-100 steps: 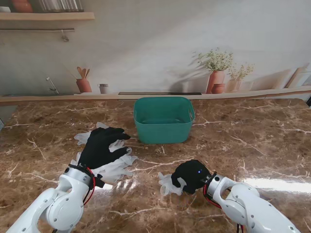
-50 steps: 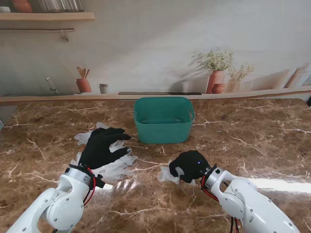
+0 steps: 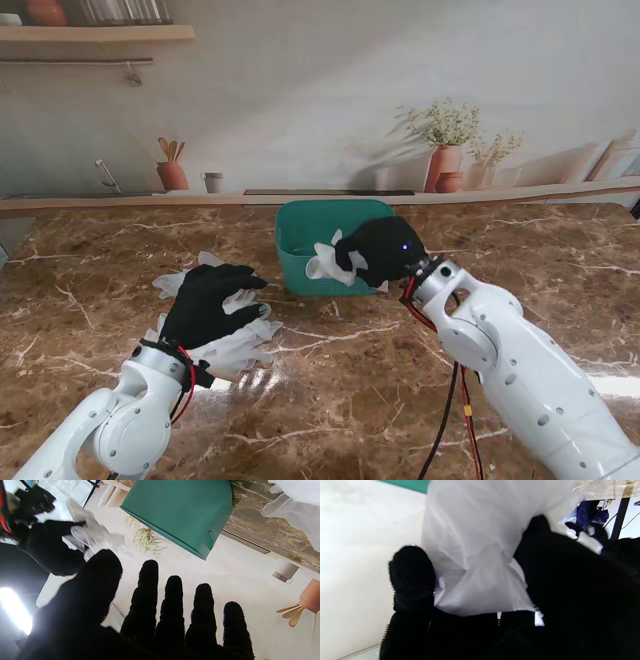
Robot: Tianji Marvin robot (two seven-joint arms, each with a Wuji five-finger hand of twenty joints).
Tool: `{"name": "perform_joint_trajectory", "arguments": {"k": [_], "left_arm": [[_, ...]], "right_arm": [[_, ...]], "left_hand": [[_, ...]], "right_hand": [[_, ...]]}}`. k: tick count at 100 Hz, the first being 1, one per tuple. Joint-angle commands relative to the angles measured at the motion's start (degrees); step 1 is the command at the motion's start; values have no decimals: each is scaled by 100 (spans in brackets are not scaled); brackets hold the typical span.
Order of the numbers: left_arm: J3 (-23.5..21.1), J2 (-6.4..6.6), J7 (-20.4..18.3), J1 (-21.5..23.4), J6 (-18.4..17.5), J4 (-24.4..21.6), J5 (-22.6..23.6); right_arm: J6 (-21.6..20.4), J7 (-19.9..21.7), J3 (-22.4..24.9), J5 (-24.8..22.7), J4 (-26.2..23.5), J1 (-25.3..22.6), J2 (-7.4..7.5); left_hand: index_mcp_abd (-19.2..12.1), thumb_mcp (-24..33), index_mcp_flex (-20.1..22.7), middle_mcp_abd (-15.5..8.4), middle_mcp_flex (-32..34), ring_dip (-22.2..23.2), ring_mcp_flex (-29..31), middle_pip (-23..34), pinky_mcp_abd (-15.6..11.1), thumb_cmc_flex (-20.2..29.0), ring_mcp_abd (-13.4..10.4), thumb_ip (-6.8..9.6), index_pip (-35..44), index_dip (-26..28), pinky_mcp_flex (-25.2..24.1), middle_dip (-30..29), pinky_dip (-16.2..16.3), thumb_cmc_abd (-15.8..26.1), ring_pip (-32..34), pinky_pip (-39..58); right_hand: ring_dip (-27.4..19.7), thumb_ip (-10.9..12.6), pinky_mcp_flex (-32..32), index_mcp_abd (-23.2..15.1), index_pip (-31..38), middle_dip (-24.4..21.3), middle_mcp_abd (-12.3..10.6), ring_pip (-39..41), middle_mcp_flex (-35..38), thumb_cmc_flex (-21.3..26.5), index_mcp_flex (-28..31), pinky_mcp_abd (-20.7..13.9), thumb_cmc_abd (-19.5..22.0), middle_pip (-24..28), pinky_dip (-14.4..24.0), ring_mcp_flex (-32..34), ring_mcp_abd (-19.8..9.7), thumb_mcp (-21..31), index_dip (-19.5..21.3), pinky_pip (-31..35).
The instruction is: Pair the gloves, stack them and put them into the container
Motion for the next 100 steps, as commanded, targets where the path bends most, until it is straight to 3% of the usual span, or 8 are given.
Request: {"name": "perform_joint_trajectory", "arguments": {"k": [1,38,49,100], "left_arm": [[-5,-10,-14,46,35,-18,-5],[-86,1,-95,59,91,-69,11],[-87,1,-101,48,116,-72,12],[-122,14,-176,31,144,-73,30]], "right_arm": [[81,91,-43,91,151,322,-81],[507,-77,-1230,695,1820,1939,-283],[719,-233,-1594,820,2284,2316,-364],[938,-520,-2789,1588,3815,3273,-763]], "left_hand": [[-118,-128,9,-147,51,-52,139,-108,-42,66,-302,124,1,-5,-98,-50,49,231,-191,-163],[-114,-113,-6,-164,39,-58,131,-118,-51,57,-314,121,-13,-11,-97,-55,57,242,-205,-188],[-100,-106,-4,-141,48,-55,141,-111,-45,71,-301,123,-15,-13,-94,-52,61,231,-199,-191],[-91,-105,3,-138,42,-48,132,-105,-35,71,-294,120,-21,-16,-98,-47,86,227,-183,-196]], "right_hand": [[151,293,123,-27,182,136,-160,165,226,224,99,-253,100,169,-111,245,-47,206,-42,200],[153,311,21,-43,186,164,-186,69,187,206,54,-253,177,149,-115,222,-82,192,-40,141],[137,311,-57,-156,164,200,-285,-4,155,131,-1,-221,241,146,-108,223,-171,212,-20,111],[234,300,-307,-184,127,285,-326,-119,51,35,-112,-141,340,123,-42,146,-195,242,28,78]]}}
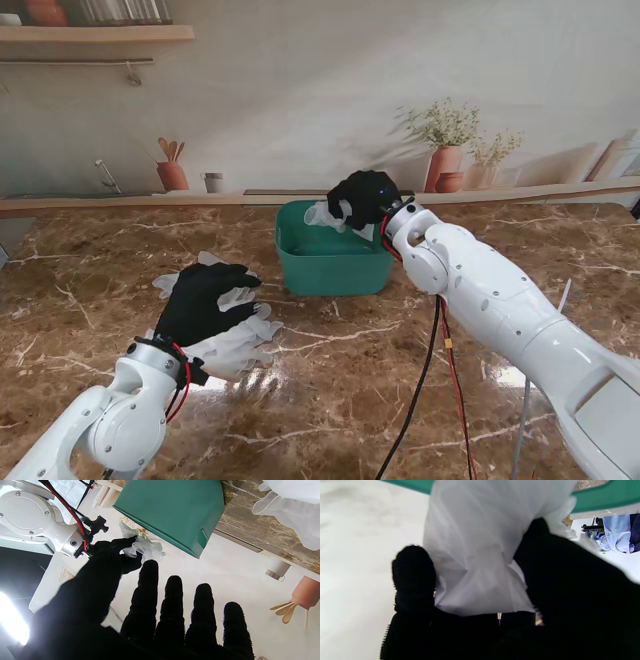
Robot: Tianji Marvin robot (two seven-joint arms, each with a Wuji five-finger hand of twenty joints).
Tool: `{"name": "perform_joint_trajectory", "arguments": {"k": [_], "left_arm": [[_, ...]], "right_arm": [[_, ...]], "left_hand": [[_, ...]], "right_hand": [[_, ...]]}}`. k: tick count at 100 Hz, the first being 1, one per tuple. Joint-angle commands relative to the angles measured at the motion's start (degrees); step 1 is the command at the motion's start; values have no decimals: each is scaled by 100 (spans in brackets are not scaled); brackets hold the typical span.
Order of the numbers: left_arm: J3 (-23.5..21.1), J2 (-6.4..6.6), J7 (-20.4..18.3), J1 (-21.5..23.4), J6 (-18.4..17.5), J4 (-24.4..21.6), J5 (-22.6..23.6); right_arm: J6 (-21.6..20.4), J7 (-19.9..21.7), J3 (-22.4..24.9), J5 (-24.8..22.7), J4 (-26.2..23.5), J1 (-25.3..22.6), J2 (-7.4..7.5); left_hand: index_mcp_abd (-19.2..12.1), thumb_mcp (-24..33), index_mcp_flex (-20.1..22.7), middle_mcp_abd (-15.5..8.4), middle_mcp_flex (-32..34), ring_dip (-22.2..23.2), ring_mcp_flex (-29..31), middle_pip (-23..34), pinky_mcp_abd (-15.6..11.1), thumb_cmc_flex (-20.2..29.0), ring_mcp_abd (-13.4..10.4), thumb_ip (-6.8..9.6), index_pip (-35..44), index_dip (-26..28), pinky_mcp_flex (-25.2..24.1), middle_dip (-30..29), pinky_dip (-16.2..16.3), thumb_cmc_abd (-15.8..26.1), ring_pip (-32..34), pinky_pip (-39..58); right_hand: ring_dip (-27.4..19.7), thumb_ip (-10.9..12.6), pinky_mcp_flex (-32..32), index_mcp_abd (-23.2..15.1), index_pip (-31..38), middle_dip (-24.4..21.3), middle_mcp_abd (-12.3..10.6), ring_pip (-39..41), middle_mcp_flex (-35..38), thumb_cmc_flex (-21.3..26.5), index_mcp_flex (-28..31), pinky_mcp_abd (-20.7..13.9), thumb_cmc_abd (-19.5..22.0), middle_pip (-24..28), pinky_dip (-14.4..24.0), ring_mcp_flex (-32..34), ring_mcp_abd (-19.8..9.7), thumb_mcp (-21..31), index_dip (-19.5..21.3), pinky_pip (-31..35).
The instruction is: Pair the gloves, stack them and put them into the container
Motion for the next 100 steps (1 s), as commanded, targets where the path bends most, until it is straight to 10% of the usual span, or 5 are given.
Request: {"name": "perform_joint_trajectory", "arguments": {"k": [1,17,25,36,100], "left_arm": [[7,7,-9,15,21,-10,12],[13,4,12,17,23,0,19],[8,7,2,23,45,-8,29],[-8,10,-15,31,51,-19,38],[-44,16,-21,-25,-47,9,69]], "right_arm": [[44,45,-168,107,312,169,-122],[90,627,-432,368,500,357,-141],[74,924,-486,423,507,414,-104],[71,1138,-399,497,434,372,-60],[106,2140,1454,-305,-1639,-989,502]], "left_hand": [[-93,-106,2,-137,44,-48,131,-102,-35,70,-295,120,-18,-16,-98,-46,86,230,-181,-134],[-96,-107,-27,-135,39,-50,127,-105,-31,68,-294,121,-28,-18,-102,-48,87,228,-184,-142],[-70,-100,-67,-130,16,-56,92,-115,-17,69,-286,124,-51,-28,-119,-51,74,226,-201,-176],[-79,-88,-65,-132,14,-60,89,-115,-18,72,-295,126,-48,-26,-115,-52,64,223,-207,-210],[-79,-101,-56,-104,10,-66,76,-122,-44,79,-280,124,-35,-20,-97,-58,115,237,-222,-275]], "right_hand": [[100,298,-90,-108,123,148,-279,-12,44,33,-106,-101,190,116,-37,134,-150,242,22,71],[273,268,-1002,226,-571,-48,-198,-1159,-832,-431,-898,45,265,-623,70,-614,-78,294,-1047,-563],[155,988,-1497,541,-2140,-1056,-96,-1810,-1634,-1030,-1154,85,302,-776,289,-1052,-125,557,-635,-989],[-35,999,-1916,654,-2829,-1295,-28,-1997,-2147,-1590,-1636,179,169,-995,399,-1515,-17,472,-882,-1174],[-672,1020,-3214,824,-3621,-2014,92,-3056,-3193,-2925,-2593,288,1033,-1544,517,-2676,233,-307,-1533,-2775]]}}
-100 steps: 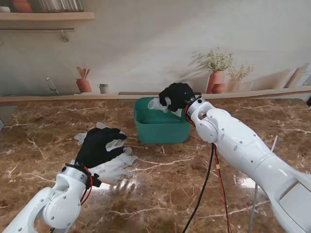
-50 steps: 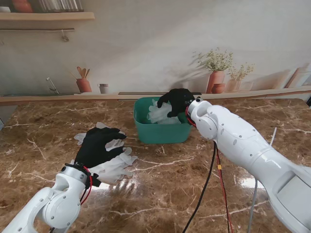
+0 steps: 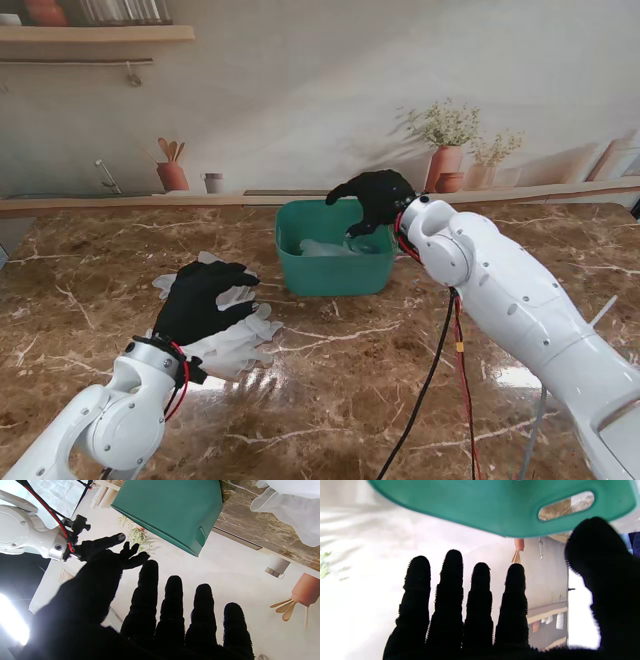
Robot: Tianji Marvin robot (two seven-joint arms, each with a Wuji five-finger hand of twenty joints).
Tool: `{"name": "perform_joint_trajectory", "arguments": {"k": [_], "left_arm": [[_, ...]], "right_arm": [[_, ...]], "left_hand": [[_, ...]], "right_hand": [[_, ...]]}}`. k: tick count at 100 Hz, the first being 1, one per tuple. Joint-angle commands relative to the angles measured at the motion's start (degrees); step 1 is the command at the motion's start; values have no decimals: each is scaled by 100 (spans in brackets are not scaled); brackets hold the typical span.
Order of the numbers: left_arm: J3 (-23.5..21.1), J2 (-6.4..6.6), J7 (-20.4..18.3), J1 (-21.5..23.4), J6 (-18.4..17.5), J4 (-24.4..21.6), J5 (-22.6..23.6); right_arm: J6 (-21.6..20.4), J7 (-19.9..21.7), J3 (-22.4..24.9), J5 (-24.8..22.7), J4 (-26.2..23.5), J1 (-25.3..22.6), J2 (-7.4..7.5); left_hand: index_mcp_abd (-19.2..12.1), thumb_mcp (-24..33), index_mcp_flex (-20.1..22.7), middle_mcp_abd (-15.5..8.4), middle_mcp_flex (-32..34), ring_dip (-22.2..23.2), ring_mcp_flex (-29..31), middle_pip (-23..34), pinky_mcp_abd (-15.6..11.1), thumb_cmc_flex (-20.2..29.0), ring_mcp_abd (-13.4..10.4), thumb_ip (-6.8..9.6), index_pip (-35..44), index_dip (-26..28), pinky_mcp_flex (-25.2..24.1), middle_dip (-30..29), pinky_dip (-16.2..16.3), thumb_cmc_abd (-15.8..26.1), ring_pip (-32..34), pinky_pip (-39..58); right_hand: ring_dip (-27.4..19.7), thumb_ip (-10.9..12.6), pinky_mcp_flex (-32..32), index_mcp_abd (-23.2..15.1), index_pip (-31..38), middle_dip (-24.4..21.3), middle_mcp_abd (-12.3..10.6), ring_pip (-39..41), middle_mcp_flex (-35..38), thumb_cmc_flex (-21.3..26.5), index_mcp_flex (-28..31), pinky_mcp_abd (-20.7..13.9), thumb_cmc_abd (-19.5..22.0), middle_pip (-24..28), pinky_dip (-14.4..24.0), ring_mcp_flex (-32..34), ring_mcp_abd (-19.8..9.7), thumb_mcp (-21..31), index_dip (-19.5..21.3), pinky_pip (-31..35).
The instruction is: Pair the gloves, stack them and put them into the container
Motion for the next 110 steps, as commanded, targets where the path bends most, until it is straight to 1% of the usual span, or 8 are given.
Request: {"name": "perform_joint_trajectory", "arguments": {"k": [1,34,44,49,57,88,99,110], "left_arm": [[-11,12,-27,-20,-38,6,13],[133,28,-181,-263,-80,195,-114],[169,36,-238,-335,-109,256,-141],[188,37,-255,-368,-109,286,-160],[231,31,-253,-419,-104,343,-215],[354,54,-421,-612,-152,597,-328],[236,144,-885,-747,-227,659,-259],[7,281,-1556,-948,-479,735,-119]], "right_arm": [[56,147,337,-60,-439,-438,152],[-416,173,2207,-385,-2346,-2686,285],[-487,709,2671,-362,-2932,-3356,348],[-505,897,2847,-369,-3138,-3651,375],[-487,1155,3074,-353,-3422,-4096,402],[-442,918,3207,-284,-3424,-4930,379],[-417,906,3238,-270,-3433,-5001,375],[-400,902,3230,-255,-3424,-4995,373]], "left_hand": [[-79,-101,-55,-100,12,-64,79,-120,-46,78,-277,124,-32,-20,-92,-58,111,238,-154,-128],[-50,-135,-86,-98,-40,-40,58,-94,17,70,-253,127,-60,-32,-60,-40,209,260,-117,175],[-53,-149,-97,-92,-64,-36,52,-96,26,50,-253,125,-63,-33,-63,-39,206,262,-109,240],[-43,-148,-112,-82,-77,-35,46,-96,24,55,-246,128,-69,-35,-57,-39,206,254,-108,272],[-38,-150,-124,-90,-93,-33,26,-92,-6,48,-249,128,-75,-37,-64,-36,198,259,-105,325],[-27,-102,-129,-91,-112,-23,33,-77,-95,65,-230,132,-82,-41,-46,-29,157,229,-75,504],[-48,-34,-144,-102,-122,-22,32,-74,-109,87,-241,136,-85,-41,-47,-26,145,133,-69,573],[-412,263,-56,-153,-135,-40,34,-77,-65,56,-290,111,101,50,-73,-27,77,-124,-83,638]], "right_hand": [[-221,263,-194,132,-17,-111,-27,-247,-85,-265,-72,-46,202,-17,-75,-262,-82,-141,-57,-319],[-1348,424,-561,424,-184,-489,14,-967,-198,-319,-124,-650,846,-342,-1003,-874,-314,-836,-52,-1578],[-1558,553,-647,590,-309,-638,71,-1031,-353,-185,-241,-778,1321,-446,-1454,-1058,-339,-1485,-97,-1785],[-1597,816,-668,622,-348,-693,105,-1030,-425,-178,-293,-776,1856,-474,-1556,-1095,-327,-2339,-102,-1747],[-1618,970,-715,715,-431,-739,153,-1041,-522,-603,-419,-760,1521,-514,-1628,-1157,-291,-1853,-124,-1731],[-1595,968,-775,684,-424,-745,162,-1003,-568,-604,-423,-676,1495,-499,-1628,-1173,-227,-1745,-105,-1716],[-1569,954,-805,663,-394,-736,157,-982,-586,-552,-393,-653,1488,-491,-1611,-1173,-231,-1753,-82,-1702],[-1540,943,-823,640,-352,-719,168,-961,-565,-513,-340,-629,1486,-468,-1594,-1164,-218,-1769,-54,-1692]]}}
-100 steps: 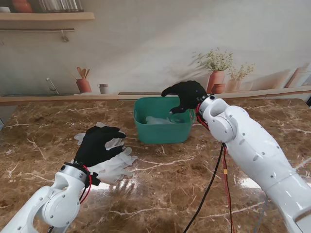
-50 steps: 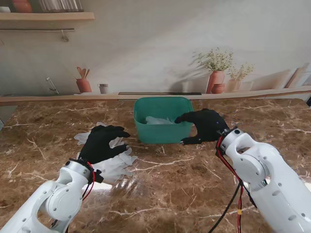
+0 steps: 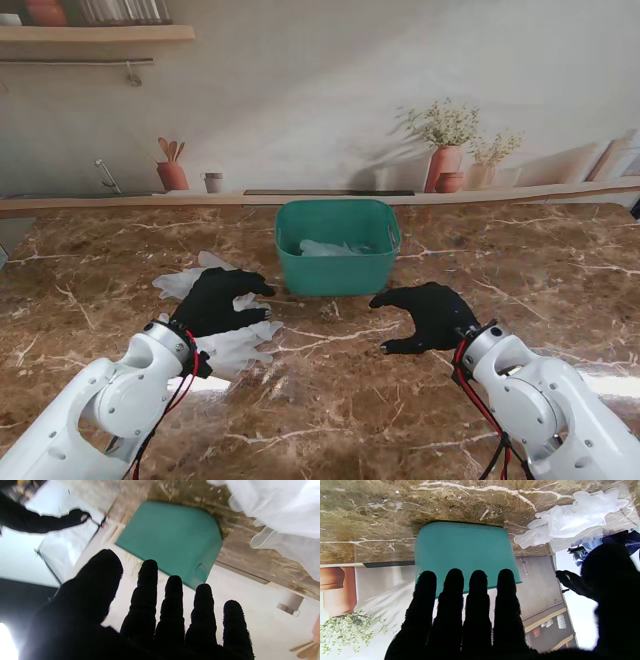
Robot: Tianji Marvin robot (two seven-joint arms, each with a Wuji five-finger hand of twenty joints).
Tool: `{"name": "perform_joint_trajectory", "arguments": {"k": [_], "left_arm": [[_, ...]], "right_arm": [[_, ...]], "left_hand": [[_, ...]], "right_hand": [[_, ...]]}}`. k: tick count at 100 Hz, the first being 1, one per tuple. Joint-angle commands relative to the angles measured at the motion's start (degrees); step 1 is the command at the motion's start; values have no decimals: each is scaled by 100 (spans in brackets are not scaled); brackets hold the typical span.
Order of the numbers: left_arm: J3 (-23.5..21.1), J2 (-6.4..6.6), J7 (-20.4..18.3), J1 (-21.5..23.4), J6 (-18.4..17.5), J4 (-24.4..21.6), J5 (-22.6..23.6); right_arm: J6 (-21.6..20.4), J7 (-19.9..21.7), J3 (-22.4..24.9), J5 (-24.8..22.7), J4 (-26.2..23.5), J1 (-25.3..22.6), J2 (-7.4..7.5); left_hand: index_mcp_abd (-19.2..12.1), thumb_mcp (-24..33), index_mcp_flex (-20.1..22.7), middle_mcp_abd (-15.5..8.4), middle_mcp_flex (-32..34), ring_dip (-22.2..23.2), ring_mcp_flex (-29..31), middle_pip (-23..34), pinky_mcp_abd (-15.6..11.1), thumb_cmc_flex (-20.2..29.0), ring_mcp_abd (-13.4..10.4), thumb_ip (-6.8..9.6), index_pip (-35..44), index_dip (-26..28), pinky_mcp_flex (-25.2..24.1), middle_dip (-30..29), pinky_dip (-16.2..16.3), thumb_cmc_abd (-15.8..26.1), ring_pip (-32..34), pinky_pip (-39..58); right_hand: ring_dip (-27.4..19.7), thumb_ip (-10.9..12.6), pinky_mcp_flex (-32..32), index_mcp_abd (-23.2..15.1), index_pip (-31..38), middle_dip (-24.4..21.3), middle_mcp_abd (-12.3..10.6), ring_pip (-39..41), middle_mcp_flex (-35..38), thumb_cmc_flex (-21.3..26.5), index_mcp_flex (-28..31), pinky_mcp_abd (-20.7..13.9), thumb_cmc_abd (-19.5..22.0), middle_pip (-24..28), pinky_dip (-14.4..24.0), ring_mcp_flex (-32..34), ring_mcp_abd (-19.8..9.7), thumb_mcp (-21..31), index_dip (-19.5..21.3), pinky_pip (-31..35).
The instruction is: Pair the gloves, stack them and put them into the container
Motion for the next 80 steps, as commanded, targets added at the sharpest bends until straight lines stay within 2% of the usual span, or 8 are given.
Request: {"name": "perform_joint_trajectory", "arguments": {"k": [1,18,34,38,41,56,70,80], "left_arm": [[-173,195,-266,-205,-172,116,111],[-410,413,-1368,-705,-575,427,200],[-395,603,-2269,-1276,-837,900,331],[-345,625,-2342,-1396,-855,1034,404],[-298,637,-2376,-1482,-874,1135,476],[1,643,-2321,-1782,-817,1529,677],[333,644,-2304,-2019,-737,1838,713],[568,639,-2231,-2155,-681,2011,771]], "right_arm": [[57,67,-10,34,62,-43,-13],[118,9,-119,106,192,66,-23],[162,-50,-283,208,376,224,-33],[163,-64,-318,229,423,262,-35],[163,-72,-343,255,458,291,-36],[173,-71,-428,330,584,407,-38],[180,-103,-478,361,648,466,-44],[191,-71,-493,389,655,478,-41]], "left_hand": [[-344,170,-56,-162,-141,-41,33,-80,-66,60,-297,109,109,53,-73,-28,-57,-145,-86,207],[-473,724,-397,-317,-317,-101,-112,-111,-172,-83,-440,32,-43,-6,-96,-40,-178,-695,-188,-8],[-707,1025,-1174,-453,-1031,-189,-794,-232,-373,-126,-593,-12,-726,-350,-111,-115,-274,-942,-394,-1006],[-756,1054,-1328,-430,-1198,-200,-940,-264,-401,-112,-595,-11,-824,-400,-140,-130,-233,-940,-433,-1147],[-802,955,-1478,-405,-1346,-193,-1063,-273,-417,-84,-579,11,-940,-484,-132,-154,61,-879,-452,-1394],[-800,1005,-1964,-250,-2161,-111,-1885,-268,-594,-239,-595,-9,-1130,-601,-189,-159,315,-922,-590,-2306],[-958,912,-2137,-320,-2469,-643,-1991,-831,-661,-310,-623,-12,-1028,-558,-13,-456,-624,-985,-1071,-3013],[-814,837,-2267,-372,-2616,-914,-2001,-1107,-668,-540,-628,-24,-996,-536,12,-346,-930,-1050,-1153,-3123]], "right_hand": [[-58,230,-81,-78,11,-87,15,21,-140,-140,-23,-9,-121,-21,-77,-148,28,66,2,-37],[-17,220,-98,-92,50,-67,18,34,-147,-82,4,18,-123,-14,-47,-150,43,36,36,-24],[10,220,-99,-94,68,-50,20,42,-131,-51,19,23,-112,-3,-23,-144,41,19,56,-14],[17,219,-96,-95,72,-47,13,46,-132,-49,23,30,-110,-3,-17,-137,35,12,60,-11],[22,220,-96,-99,74,-45,27,48,-128,-43,25,30,-103,-1,-13,-133,42,9,63,-10],[48,219,-101,-103,84,-33,24,59,-127,-16,34,51,-78,3,9,-127,61,-13,77,-2],[71,221,-96,-115,94,-21,32,70,-125,6,43,67,-66,8,33,-116,61,-32,90,11],[91,222,-86,-118,111,-11,32,85,-113,34,68,88,-37,17,52,-95,72,-43,102,26]]}}
